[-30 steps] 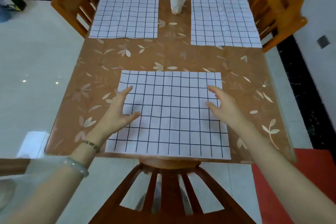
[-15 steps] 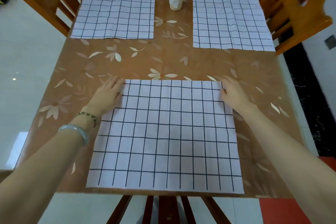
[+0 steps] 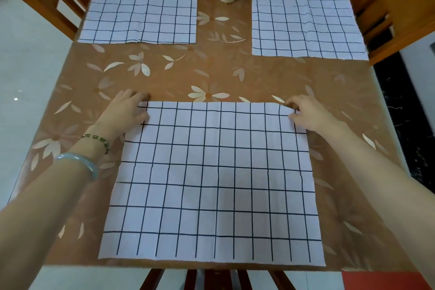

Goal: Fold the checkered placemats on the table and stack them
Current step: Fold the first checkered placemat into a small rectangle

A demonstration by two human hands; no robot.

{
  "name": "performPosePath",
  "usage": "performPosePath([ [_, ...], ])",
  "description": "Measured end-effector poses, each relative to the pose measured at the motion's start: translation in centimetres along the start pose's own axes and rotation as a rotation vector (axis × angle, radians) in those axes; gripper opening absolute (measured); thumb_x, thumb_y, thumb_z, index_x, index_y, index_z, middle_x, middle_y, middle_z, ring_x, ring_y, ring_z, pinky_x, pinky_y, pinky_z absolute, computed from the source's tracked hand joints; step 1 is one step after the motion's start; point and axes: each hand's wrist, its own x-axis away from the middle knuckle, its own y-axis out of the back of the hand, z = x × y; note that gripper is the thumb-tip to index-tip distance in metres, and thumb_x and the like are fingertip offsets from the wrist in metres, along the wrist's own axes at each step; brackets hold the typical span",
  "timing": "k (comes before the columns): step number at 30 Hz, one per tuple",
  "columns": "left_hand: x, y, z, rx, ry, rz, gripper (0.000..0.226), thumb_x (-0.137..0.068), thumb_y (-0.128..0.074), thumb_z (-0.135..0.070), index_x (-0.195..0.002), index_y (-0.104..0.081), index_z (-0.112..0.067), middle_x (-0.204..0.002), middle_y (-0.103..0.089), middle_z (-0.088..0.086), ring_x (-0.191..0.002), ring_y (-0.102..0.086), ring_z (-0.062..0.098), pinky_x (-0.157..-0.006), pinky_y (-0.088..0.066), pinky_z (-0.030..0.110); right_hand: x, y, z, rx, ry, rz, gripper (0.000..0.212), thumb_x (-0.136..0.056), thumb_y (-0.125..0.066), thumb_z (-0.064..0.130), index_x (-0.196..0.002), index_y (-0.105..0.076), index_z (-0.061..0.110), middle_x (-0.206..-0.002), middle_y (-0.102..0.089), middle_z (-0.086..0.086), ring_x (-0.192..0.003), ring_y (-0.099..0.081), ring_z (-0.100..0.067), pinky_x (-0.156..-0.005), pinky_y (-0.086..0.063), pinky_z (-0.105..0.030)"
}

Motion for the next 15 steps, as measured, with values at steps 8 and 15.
performPosePath([
  [8, 0.0, 1.1, 0.4, 0.08, 0.038, -0.024, 0.015, -0.081, -0.071, -0.016, -0.089, -0.065, -0.004, -0.091, -0.053, 0.018, -0.095, -0.047, 0.035, -0.081, -0.037, 0.041, -0.3, 0.8, 0.0, -0.138, -0.113, 0.035, 0.009, -0.085, -0.063, 0.011, -0.093, -0.062, 0.01, -0.116, -0.057, -0.014, -0.14, -0.023, -0.033, -0.103, -0.031, -0.041],
  [15, 1.9, 7.3, -2.1, 0.236, 0.075, -0.216, 0.016, -0.087, -0.067, -0.018, -0.092, -0.064, -0.003, -0.089, -0.063, 0.013, -0.084, -0.055, 0.03, -0.073, -0.04, 0.032, 1.8, 5.0, 0.6, -0.325, -0.078, -0.317, 0.011, -0.084, -0.068, 0.012, -0.095, -0.068, 0.01, -0.104, -0.063, 0.004, -0.109, -0.056, -0.016, -0.088, -0.037, -0.022],
])
